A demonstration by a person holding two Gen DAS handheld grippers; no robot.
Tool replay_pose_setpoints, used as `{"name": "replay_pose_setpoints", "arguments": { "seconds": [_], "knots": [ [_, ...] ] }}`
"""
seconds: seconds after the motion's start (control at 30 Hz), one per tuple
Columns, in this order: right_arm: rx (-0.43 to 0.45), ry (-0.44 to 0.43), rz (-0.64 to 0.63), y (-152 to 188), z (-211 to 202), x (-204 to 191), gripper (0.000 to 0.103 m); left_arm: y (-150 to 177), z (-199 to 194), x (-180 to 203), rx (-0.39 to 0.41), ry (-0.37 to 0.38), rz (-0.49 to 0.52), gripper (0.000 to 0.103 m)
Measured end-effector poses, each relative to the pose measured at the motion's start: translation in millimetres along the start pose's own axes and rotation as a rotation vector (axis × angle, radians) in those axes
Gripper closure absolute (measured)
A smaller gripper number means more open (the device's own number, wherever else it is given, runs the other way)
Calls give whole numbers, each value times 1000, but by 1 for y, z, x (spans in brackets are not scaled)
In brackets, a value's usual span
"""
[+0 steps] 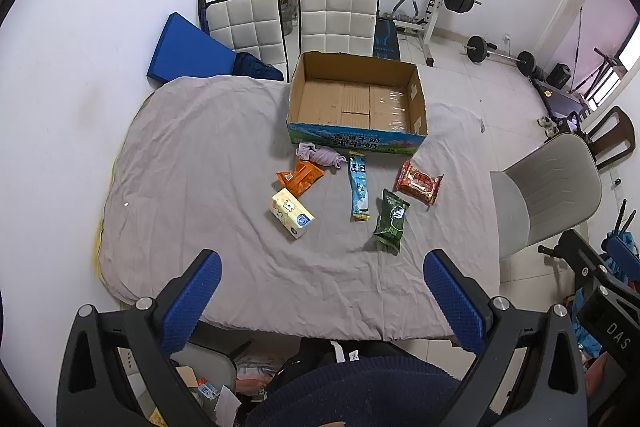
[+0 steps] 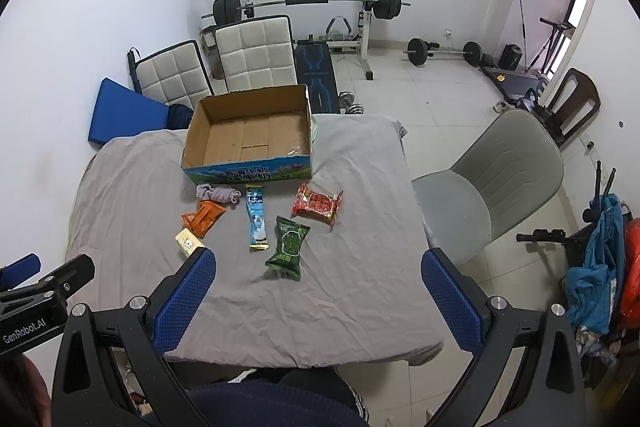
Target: Organize soft objects
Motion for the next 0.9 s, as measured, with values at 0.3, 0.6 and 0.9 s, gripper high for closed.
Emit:
{"name": "replay_pose_setpoints", "arguments": {
  "seconds": [0.3, 0.6, 0.9],
  "knots": [
    [11, 4, 2, -1, -4, 1, 0, -2, -3, -1, 11, 0, -2, 0],
    [16, 9, 3, -2, -4, -1, 0, -3, -3, -1, 13, 5, -5, 0],
    [22, 9, 6, -5, -5, 0, 0, -3, -3, 1, 12, 8, -4, 0]
  ]
}}
Point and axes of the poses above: each gripper's, at about its wrist camera, not at the fingertips, and z roughly the way its jaws point, x to its right, y to its underside, the point moved 1 cm from there along z, roughly the way its jaws point, and after that the axes turned 6 degrees about z, right-handed, at the moved point
